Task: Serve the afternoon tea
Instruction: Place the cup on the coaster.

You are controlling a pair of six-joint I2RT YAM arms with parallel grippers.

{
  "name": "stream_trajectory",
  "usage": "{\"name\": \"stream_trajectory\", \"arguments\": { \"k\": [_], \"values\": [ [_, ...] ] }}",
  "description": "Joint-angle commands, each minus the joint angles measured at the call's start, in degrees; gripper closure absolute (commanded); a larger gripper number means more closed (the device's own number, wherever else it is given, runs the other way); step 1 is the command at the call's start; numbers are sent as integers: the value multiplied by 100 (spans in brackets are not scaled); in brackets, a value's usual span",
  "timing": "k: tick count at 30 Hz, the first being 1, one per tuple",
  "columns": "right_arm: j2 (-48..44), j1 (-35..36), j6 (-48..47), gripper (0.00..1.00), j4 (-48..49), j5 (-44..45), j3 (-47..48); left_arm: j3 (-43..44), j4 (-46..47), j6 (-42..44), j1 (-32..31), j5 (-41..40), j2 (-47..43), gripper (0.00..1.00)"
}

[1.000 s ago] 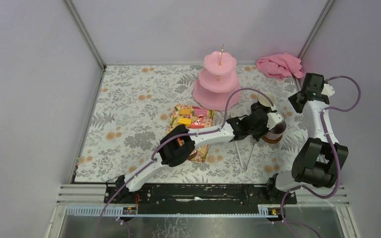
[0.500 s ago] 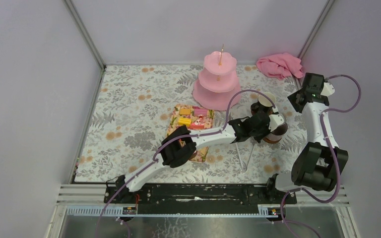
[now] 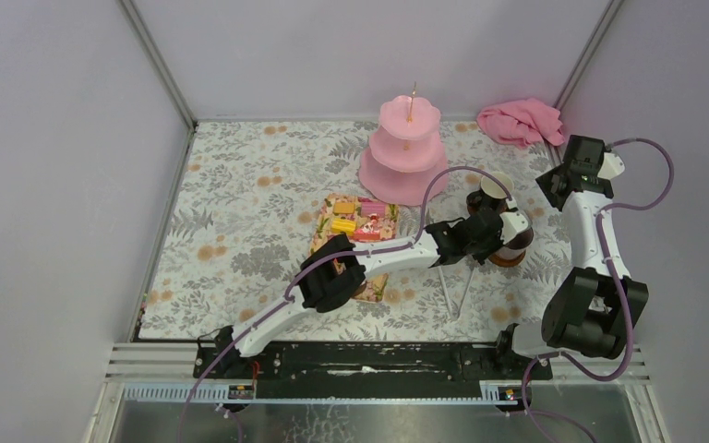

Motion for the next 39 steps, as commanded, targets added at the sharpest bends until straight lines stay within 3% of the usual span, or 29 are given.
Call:
{"name": "stream_trajectory", "arguments": {
  "k": [1, 4, 11, 17, 25, 39],
  "values": [
    [-230, 40, -66, 62, 150, 10, -12, 103, 578, -13, -29, -160, -150, 95],
    [-231, 38, -57, 62, 155, -17, -32, 84, 591, -41, -26, -144, -147, 91],
    [-240, 31, -53, 62, 150, -23, -17, 71, 603, -65, -32, -162, -164, 68],
    [-235, 38, -75, 62, 157, -23, -6, 85, 644, -92, -49, -147, -128, 58],
    [-226, 40, -92, 62, 155, -12, 24, -49, 726, -85, -54, -314, -267, 51],
    [-336, 37, -234, 58, 122, 28, 40, -1050, 1201, -72, -64, -519, -1175, 43]
  ]
}}
